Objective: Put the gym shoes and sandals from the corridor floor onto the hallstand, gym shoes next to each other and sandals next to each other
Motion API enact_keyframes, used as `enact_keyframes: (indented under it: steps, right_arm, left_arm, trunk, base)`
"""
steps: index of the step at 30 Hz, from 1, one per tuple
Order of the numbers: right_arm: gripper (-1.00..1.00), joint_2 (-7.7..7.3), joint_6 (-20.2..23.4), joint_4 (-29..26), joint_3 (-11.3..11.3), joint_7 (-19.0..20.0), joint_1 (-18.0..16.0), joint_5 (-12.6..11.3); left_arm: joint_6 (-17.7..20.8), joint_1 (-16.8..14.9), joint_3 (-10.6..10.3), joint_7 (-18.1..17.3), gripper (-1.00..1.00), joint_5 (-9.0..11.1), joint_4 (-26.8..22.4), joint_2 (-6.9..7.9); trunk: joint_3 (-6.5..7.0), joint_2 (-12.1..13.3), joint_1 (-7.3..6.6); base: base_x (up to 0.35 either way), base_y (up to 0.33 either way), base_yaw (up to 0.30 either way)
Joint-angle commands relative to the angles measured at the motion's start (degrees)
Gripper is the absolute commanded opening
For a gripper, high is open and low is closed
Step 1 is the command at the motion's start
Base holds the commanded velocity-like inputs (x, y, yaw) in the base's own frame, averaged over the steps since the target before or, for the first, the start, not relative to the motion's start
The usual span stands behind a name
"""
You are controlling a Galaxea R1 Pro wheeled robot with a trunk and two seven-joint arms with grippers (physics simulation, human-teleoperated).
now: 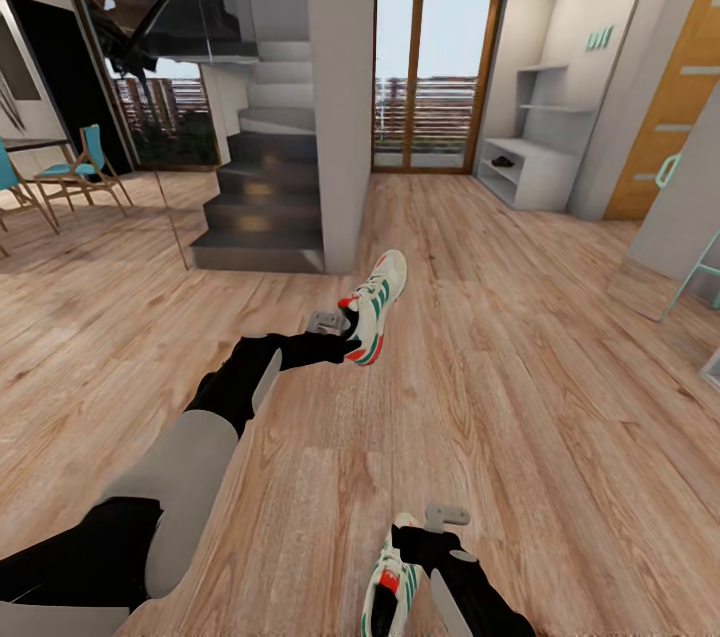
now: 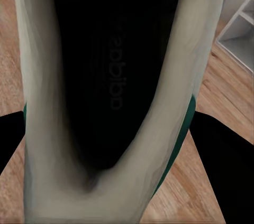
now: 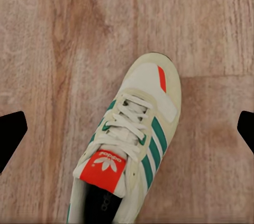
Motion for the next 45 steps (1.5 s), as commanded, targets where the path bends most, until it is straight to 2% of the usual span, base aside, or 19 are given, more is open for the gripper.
enact_keyframes:
  steps: [1, 29, 32, 33, 35, 36, 37, 42, 45]
  right_arm:
    - [1.00, 0.00, 0.23, -0.10, 0.15, -0.46, -0.01, -0.59]
    - [1.00, 0.00, 0.18, -0.39, 0.08, -0.45, 0.01, -0.59]
    - [1.00, 0.00, -0.83, -0.42, 0.07, -0.46, -0.01, -0.59]
    - [1.00, 0.00, -3.09, -0.46, 0.14, -0.55, -0.01, -0.64]
    - [1.00, 0.00, -4.72, -0.58, 0.20, -0.65, -0.01, -0.68]
    - [1.00, 0.00, -5.79, -0.40, 0.22, -0.71, -0.01, -6.04]
    - [1.00, 0.00, -5.85, -0.38, 0.29, -0.72, -0.01, -9.46]
    - [1.00, 0.00, -5.94, -0.34, 0.57, -1.07, -0.01, -18.45]
    - [1.00, 0.00, -5.95, -0.34, 0.64, -1.92, -0.01, -20.10]
  left_arm:
    - [0.18, -0.03, 0.15, -0.31, -1.00, -0.45, -0.12, -0.03]
    - [0.19, -0.03, 0.15, -0.33, -1.00, -0.46, -0.05, 0.05]
    - [0.19, -0.03, 0.15, -0.29, -1.00, -0.47, -0.04, 0.07]
    - [0.14, -0.03, 0.15, -0.21, -1.00, -0.47, -0.04, 0.07]
    - [0.14, -0.03, 0.15, -0.16, -1.00, -0.47, -0.04, 0.07]
    - [0.14, -0.03, 0.18, -0.03, -1.00, -0.46, 0.02, 0.07]
    - [0.13, -0.03, 0.20, 0.01, -1.00, -0.46, 0.03, 0.07]
    - [0.06, -0.03, 0.28, 0.16, -1.00, -0.47, 0.04, 0.07]
    - [0.08, -0.03, 0.33, 0.18, -1.00, -0.47, 0.05, 0.07]
  trunk:
    - [-0.28, -0.04, 0.01]
    - [-8.37, -0.42, 0.73]
    - [-9.05, -0.46, 0.81]
    - [-9.05, -0.46, 0.81]
    - [-9.05, -0.46, 0.81]
    - [-9.05, -0.46, 0.81]
    - [-9.05, -0.46, 0.81]
    - [-9.05, -0.46, 0.81]
    - [-9.05, -0.46, 0.81]
  base:
    - [0.000, 0.000, 0.000]
    - [0.000, 0.000, 0.061]
    - [0.000, 0.000, 0.000]
    - [0.000, 0.000, 0.000]
    - [0.000, 0.000, 0.000]
    - [0.000, 0.000, 0.000]
    - [0.000, 0.000, 0.000]
    - [0.000, 0.000, 0.000]
    - [0.000, 0.000, 0.000]
